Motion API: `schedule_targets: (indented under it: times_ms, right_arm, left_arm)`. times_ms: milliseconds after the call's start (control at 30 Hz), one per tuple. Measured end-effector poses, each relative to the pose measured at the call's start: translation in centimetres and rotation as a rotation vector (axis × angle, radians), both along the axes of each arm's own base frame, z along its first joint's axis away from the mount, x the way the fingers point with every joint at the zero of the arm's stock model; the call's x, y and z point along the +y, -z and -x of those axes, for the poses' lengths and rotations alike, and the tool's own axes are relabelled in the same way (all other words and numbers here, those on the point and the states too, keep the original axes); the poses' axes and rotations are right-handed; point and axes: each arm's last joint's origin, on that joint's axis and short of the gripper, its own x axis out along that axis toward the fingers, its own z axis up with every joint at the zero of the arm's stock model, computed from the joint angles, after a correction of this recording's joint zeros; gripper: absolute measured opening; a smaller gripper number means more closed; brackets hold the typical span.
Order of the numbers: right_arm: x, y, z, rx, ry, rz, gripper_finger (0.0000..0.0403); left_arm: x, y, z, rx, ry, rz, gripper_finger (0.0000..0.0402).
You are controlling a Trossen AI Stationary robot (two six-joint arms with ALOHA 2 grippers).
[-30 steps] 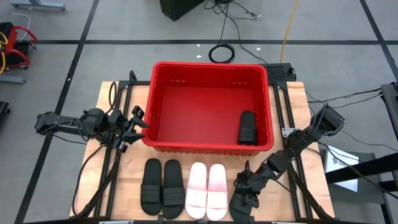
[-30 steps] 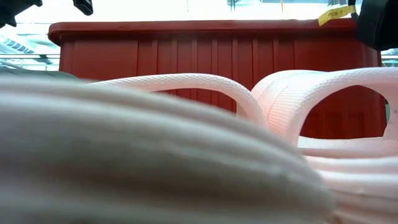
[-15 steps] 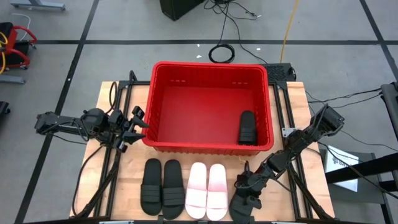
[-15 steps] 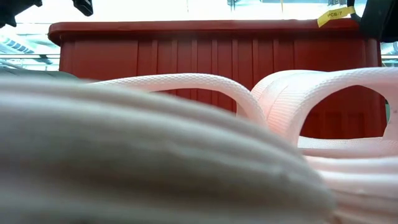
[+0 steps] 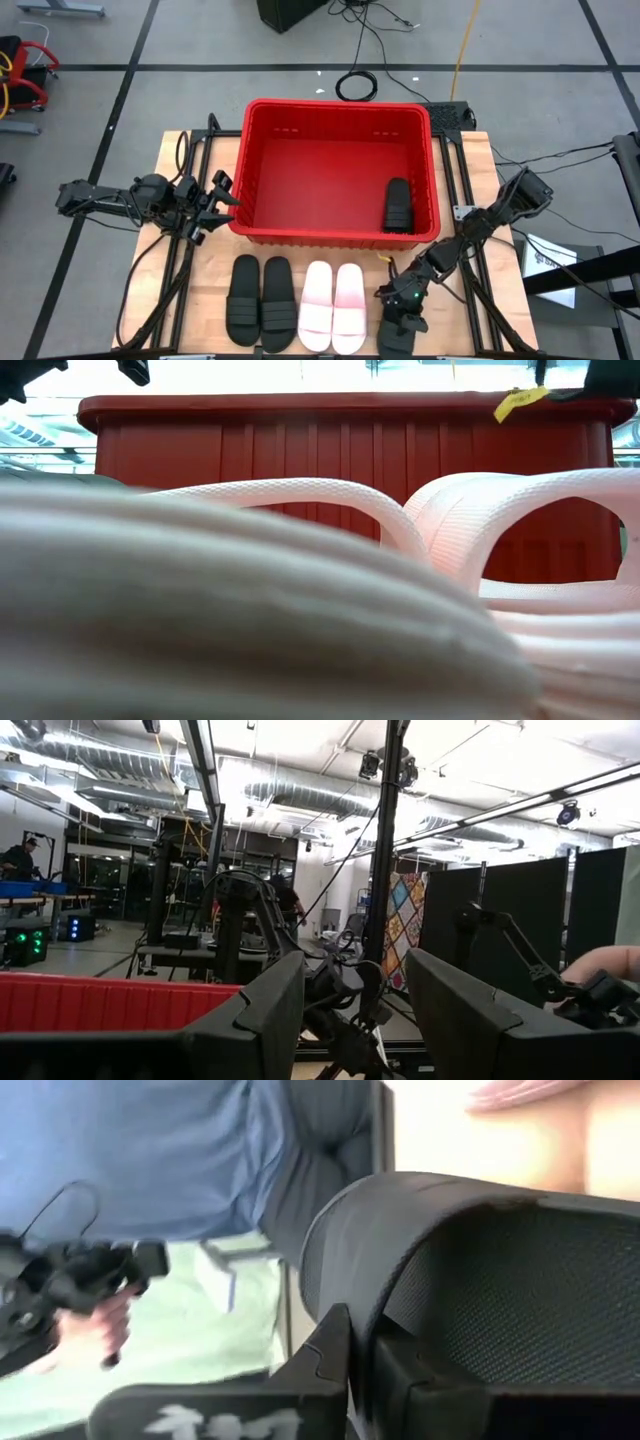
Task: Pick and place slides into bin
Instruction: Put the right black slide into the red bin
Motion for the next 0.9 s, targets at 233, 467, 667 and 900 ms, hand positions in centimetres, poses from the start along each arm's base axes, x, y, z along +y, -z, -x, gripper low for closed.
schedule_targets:
  times_ms: [233, 467, 667, 900]
  right_arm:
    - [-1.3, -1.2, -1.6, -0.206, -0.068, -0.088, 0.0004]
    - [-3.1, -4.0, -3.6, -0.503, -0.094, -0.258, 0.0003]
    - [-4.5, -7.0, -4.3, -0.877, -0.121, -0.347, 0.0003]
    - [-5.5, -8.3, -5.5, -1.319, -0.156, -0.165, 0.0002]
  left_arm:
    - [0.0, 0.0, 0.0, 0.0, 0.0, 0.0, 0.0184]
    - [0.0, 0.0, 0.0, 0.0, 0.0, 0.0, 0.0184]
    - [0.0, 0.0, 0.0, 0.0, 0.0, 0.0, 0.0184]
    - [0.0, 0.1, 0.0, 0.003, -0.021, -0.009, 0.0184]
